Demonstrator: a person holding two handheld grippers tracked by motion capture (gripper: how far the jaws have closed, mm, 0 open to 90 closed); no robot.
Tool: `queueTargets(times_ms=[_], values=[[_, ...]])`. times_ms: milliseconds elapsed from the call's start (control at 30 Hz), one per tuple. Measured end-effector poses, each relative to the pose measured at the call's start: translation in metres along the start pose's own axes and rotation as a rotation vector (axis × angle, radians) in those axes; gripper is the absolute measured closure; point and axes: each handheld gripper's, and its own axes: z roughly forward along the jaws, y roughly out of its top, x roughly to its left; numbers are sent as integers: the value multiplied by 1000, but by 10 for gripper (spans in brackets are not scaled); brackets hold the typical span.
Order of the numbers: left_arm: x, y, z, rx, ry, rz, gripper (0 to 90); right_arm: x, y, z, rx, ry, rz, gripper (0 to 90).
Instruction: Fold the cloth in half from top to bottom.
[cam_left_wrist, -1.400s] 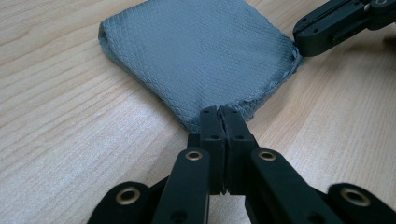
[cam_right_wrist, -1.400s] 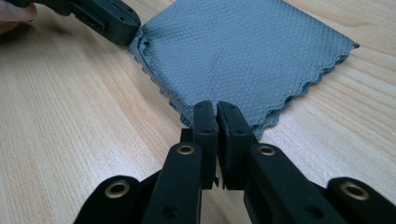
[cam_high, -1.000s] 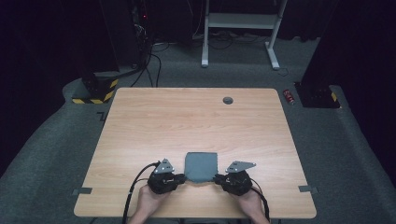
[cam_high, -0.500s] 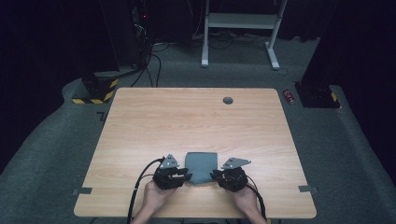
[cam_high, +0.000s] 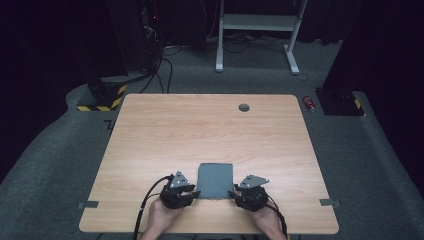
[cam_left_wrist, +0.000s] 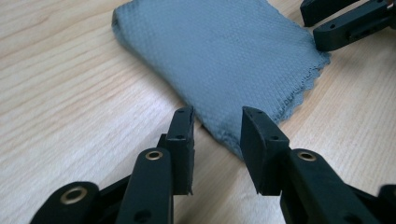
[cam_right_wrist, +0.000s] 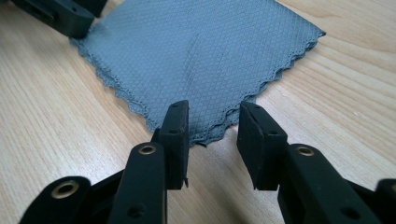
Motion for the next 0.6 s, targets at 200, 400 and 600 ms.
queueTargets(times_ms=[200,400,600], values=[[9,4,-4,-19,-17,-62,547,-7,0,-2,7,26,24,622],[31,20,-8,-85,-12,-143,507,-24,11,-6,-41,18,101,636],[47,48,16,-65,79,-156,508,-42,30,0,-64,-10,151,650]])
